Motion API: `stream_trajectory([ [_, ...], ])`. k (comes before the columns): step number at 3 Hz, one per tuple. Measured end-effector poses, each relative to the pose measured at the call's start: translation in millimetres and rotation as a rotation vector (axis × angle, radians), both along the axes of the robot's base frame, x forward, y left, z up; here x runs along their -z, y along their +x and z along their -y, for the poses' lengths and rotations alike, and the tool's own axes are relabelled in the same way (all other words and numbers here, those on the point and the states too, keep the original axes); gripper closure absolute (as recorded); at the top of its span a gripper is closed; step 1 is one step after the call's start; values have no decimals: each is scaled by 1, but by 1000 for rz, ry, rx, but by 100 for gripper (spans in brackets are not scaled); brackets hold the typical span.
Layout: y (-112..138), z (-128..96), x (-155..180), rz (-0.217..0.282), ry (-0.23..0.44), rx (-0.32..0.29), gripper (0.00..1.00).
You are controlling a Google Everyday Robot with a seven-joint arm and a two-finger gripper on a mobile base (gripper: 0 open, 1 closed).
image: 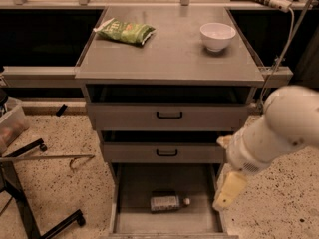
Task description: Pick blue plastic bottle from bottom drawer and place on counter
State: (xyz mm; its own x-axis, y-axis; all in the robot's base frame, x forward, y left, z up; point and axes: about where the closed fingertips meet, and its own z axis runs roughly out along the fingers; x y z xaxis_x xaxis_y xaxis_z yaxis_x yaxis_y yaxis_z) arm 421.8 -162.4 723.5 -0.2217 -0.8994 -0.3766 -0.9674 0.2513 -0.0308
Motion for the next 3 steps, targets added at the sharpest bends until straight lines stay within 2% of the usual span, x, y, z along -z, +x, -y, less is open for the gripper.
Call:
stream_trajectory([
  [1, -1, -15, 98, -63, 69, 33, 0],
  [2, 16, -18, 107, -16, 95, 62, 0],
  [3, 16, -19, 108, -16, 96, 61, 0],
])
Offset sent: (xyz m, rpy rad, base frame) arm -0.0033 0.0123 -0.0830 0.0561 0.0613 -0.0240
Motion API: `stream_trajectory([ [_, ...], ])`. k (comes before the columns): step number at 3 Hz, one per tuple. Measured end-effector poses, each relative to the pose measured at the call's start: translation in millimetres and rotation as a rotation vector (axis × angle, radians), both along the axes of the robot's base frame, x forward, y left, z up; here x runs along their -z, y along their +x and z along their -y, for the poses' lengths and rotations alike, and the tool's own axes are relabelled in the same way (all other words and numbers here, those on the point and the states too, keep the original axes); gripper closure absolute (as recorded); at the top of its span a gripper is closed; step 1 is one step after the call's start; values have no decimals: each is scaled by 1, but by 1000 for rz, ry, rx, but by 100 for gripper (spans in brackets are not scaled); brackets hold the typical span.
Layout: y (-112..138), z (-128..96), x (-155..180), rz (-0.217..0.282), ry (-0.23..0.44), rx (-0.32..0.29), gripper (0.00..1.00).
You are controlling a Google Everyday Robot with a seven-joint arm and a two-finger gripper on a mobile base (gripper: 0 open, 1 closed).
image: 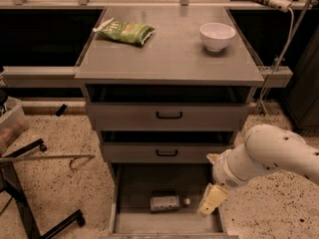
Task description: Pick blue plastic bottle from bottom drawer and place on counter
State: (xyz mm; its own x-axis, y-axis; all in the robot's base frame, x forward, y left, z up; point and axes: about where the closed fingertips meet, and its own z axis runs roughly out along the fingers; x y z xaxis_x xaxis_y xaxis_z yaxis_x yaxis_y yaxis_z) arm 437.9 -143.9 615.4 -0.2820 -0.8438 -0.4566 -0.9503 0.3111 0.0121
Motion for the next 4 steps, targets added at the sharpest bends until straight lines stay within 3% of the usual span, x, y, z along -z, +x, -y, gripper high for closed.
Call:
stream_trajectory([
  [1, 9, -4, 32, 28, 66, 25, 0],
  [2, 24, -21, 104, 47, 163, 78, 0],
  [3, 59, -45, 160, 86, 263, 141, 0],
  [4, 44, -56, 197, 25, 300, 159, 0],
])
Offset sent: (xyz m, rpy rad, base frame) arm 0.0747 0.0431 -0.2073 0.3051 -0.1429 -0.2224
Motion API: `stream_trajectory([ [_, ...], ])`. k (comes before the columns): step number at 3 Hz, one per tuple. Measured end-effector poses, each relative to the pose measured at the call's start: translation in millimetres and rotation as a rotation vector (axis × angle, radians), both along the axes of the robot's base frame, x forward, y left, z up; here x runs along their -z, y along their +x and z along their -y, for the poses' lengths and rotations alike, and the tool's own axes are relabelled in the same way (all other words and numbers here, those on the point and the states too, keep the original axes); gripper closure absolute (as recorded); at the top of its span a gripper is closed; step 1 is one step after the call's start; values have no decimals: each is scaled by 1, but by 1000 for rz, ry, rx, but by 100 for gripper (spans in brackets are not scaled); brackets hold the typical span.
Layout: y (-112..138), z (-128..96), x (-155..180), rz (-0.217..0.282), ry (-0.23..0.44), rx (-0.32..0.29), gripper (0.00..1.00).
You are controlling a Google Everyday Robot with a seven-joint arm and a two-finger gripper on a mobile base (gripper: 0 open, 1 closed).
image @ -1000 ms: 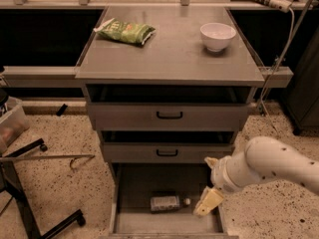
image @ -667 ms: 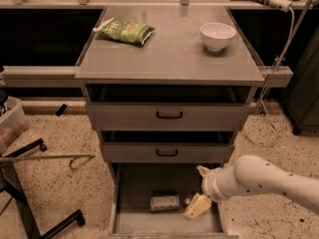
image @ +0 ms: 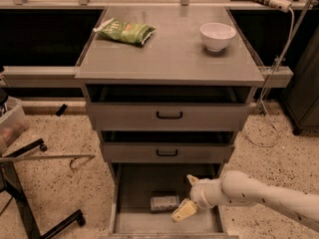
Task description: Pick blue plastic bottle from bottom drawer and place on counter
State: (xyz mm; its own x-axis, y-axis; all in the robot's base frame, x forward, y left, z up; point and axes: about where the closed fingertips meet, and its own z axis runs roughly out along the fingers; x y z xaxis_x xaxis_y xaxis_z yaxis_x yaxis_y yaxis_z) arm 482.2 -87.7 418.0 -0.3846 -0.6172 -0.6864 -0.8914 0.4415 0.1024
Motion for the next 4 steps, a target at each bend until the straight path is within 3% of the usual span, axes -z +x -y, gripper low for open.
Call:
stream_trajectory([
  [1, 2, -4, 10, -4, 13, -2, 0],
  [3, 39, -29, 91, 19, 55, -77, 0],
  [4, 66, -36, 139, 28, 89, -73, 0],
])
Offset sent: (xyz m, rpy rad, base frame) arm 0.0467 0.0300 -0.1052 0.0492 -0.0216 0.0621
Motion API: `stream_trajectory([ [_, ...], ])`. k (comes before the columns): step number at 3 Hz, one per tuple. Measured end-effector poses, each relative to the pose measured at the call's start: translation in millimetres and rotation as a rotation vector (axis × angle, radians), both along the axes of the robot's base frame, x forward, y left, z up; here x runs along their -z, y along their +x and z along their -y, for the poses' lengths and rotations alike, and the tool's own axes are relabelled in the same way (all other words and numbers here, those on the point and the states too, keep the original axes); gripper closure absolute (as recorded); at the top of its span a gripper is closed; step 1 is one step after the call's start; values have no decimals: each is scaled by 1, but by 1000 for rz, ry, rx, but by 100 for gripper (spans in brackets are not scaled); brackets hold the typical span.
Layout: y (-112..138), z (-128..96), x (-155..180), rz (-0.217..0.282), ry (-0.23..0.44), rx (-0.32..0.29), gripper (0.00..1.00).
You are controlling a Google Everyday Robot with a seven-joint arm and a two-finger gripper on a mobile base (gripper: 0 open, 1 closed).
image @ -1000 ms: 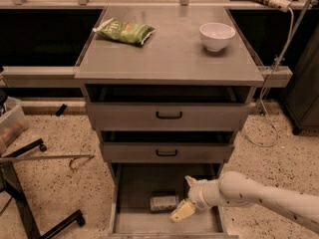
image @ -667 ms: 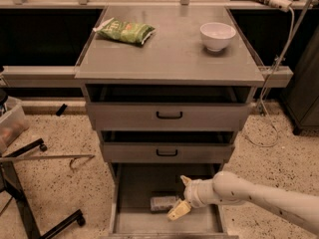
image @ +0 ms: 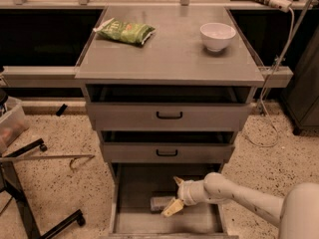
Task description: Pick blue plastic bottle from bottom drawer and place on counter
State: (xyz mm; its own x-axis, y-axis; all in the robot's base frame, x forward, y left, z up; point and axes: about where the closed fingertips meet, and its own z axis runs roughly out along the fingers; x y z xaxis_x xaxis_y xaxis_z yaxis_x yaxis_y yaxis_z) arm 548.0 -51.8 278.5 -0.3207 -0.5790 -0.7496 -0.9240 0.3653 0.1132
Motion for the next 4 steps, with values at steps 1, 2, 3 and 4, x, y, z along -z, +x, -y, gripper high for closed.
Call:
stream_trajectory([
  [1, -1, -1, 0, -1, 0, -1, 0],
  [2, 3, -2, 16, -6, 3, -3, 0],
  [3, 14, -1, 43, -8, 14, 16, 0],
  [4, 22, 5, 69, -22, 32, 39, 0],
])
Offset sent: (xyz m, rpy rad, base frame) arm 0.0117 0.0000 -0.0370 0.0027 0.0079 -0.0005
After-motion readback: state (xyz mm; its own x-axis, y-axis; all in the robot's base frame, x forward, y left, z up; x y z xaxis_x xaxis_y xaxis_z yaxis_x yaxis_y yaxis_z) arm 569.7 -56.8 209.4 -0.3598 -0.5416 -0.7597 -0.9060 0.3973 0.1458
